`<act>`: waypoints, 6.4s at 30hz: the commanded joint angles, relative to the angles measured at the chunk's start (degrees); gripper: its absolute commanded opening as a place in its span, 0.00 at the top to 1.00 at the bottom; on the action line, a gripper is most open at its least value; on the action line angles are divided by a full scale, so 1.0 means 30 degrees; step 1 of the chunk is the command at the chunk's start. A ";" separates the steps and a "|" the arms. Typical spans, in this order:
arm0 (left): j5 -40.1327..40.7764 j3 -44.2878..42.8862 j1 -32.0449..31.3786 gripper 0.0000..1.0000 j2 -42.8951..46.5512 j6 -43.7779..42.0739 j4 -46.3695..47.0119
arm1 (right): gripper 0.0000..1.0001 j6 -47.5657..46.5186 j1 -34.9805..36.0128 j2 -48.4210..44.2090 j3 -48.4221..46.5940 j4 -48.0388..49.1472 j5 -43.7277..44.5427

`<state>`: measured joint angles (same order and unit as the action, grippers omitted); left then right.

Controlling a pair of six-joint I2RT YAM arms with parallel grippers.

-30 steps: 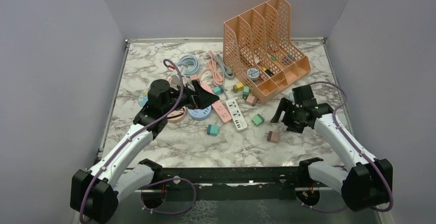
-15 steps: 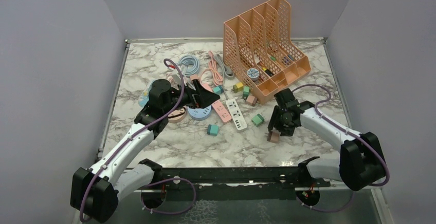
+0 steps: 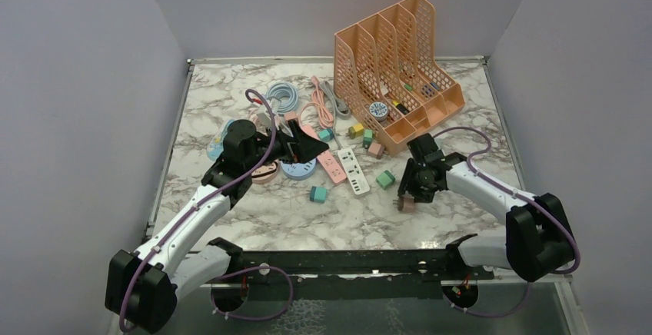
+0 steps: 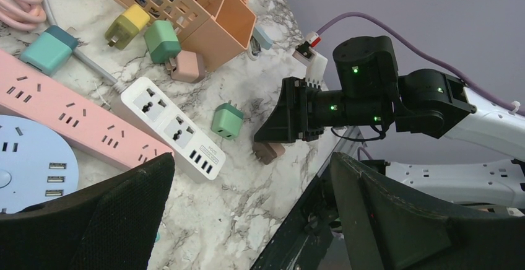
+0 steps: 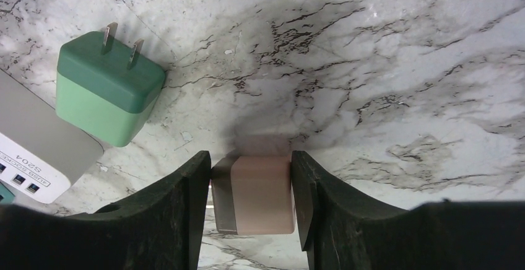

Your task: Insert the plug

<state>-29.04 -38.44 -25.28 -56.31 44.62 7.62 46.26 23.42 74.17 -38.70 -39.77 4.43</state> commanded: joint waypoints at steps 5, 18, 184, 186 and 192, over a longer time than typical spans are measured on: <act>-0.0106 0.0337 -0.0261 0.01 -0.0318 0.0372 0.0349 | 0.46 -0.0436 0.0358 0.0508 0.0644 0.0352 -0.0684; 0.0301 0.0507 -0.0556 0.01 -0.0680 0.0412 0.0351 | 0.36 0.0309 0.1667 -0.0428 0.1203 -0.0572 -0.0441; 0.8767 -0.0899 -0.1720 0.01 0.1736 -0.3477 -0.7881 | 0.94 -1.1647 0.4959 0.8414 -1.0620 0.4422 -0.0343; 0.8782 -0.0914 -0.1712 0.01 0.1690 -0.3515 -0.7858 | 0.94 -1.1794 0.5045 0.8541 -1.0737 0.4142 -0.0125; 0.8865 -0.1115 -0.1715 0.01 0.1392 -0.3769 -0.7842 | 0.94 -1.1724 0.5606 0.9632 -1.1609 0.2747 0.0925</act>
<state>-1.96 -41.54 -30.59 -51.64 33.89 -17.26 12.08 38.70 99.85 -70.94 -27.24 2.90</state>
